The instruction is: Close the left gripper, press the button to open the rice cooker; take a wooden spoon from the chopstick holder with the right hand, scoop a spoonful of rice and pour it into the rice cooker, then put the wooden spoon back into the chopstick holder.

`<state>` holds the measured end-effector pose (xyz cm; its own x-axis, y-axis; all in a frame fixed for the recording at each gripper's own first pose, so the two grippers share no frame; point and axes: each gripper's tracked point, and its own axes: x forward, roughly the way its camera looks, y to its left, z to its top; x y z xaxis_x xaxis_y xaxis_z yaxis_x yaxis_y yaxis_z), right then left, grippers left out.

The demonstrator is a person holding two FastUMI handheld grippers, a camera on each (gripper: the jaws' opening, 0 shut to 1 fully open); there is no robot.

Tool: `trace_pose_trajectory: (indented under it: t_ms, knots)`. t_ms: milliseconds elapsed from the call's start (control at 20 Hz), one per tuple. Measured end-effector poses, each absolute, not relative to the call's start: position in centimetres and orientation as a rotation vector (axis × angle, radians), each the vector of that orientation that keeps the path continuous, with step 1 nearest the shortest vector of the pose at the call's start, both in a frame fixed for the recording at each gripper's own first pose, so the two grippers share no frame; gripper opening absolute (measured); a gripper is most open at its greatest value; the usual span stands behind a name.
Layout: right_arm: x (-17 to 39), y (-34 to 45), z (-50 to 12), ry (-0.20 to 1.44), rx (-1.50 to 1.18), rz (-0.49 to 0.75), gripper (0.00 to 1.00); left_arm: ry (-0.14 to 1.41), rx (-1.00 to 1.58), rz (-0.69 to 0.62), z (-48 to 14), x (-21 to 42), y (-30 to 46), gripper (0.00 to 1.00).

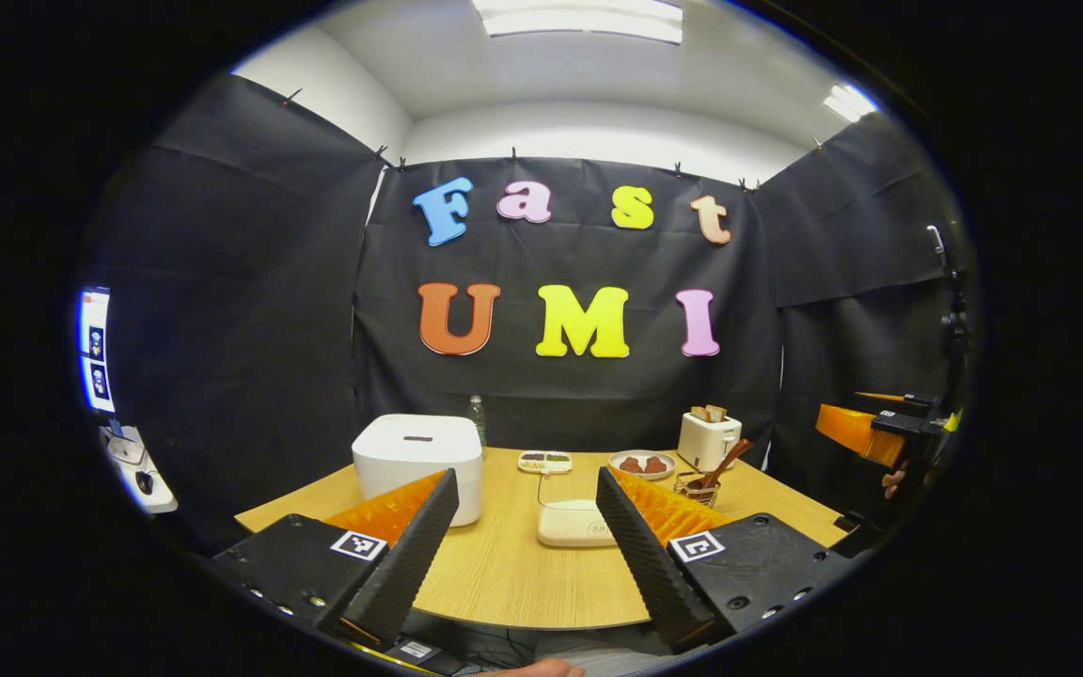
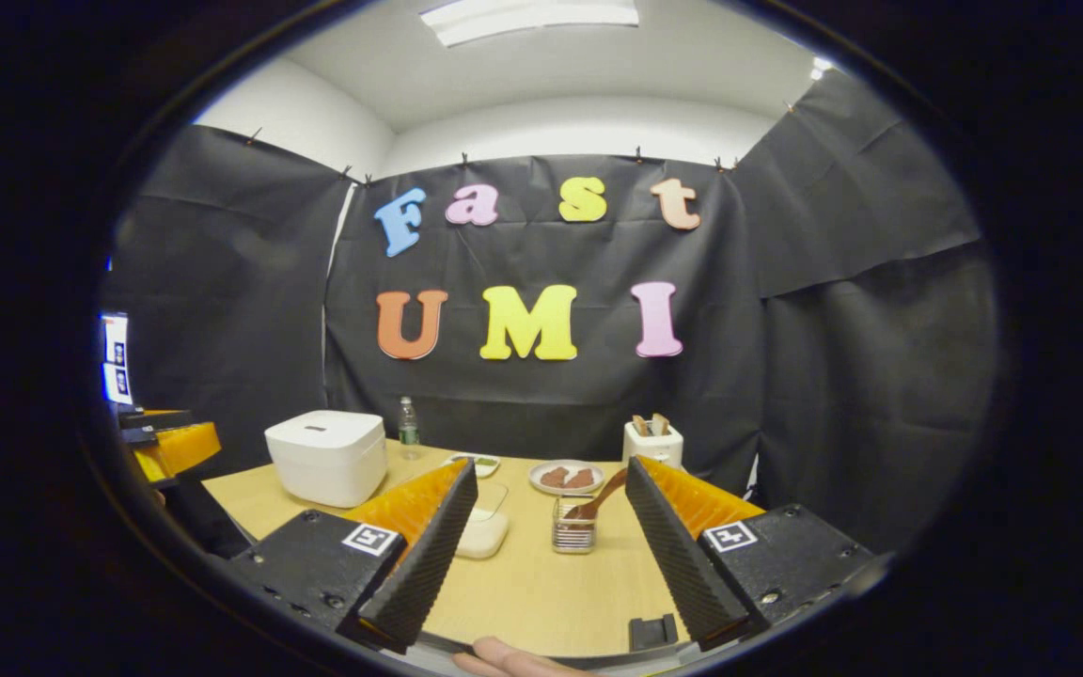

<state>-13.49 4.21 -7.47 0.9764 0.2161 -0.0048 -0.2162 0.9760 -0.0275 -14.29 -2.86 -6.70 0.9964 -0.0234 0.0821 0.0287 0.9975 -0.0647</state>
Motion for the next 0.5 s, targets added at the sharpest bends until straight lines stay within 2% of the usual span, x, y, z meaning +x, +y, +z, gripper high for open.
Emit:
trace_pose_trajectory:
  t_ms: [100, 250, 300, 400, 450, 500]
  knots:
    - [-13.5, 4.1, -7.6, 0.004, -0.015, 0.213, 0.96, -0.083, -0.067, -0.037, -6.6, -14.4, -2.8, 0.94]
    - [-13.6, 4.7, -7.7, 0.005, -0.002, 0.228, 1.0, -0.1, -0.06, -0.02, -6.3, -14.9, -2.0, 0.94]
    - [-13.6, 4.5, -7.3, -0.007, 0.007, 0.221, 0.96, -0.106, -0.06, -0.014, -6.1, -15.0, -1.7, 0.94]
    - [-13.4, 4.0, -6.8, -0.03, 0.013, 0.202, 0.96, -0.111, -0.064, -0.015, -6.2, -15.0, -1.8, 0.94]
    - [-13.6, 4.1, -6.9, -0.035, 0.005, 0.201, 1.0, -0.108, -0.057, -0.025, -6.2, -15.2, -1.9, 0.94]
    - [-13.7, 4.2, -6.8, -0.04, 0.002, 0.206, 0.96, -0.11, -0.044, -0.026, -6.0, -15.2, -1.7, 0.94]
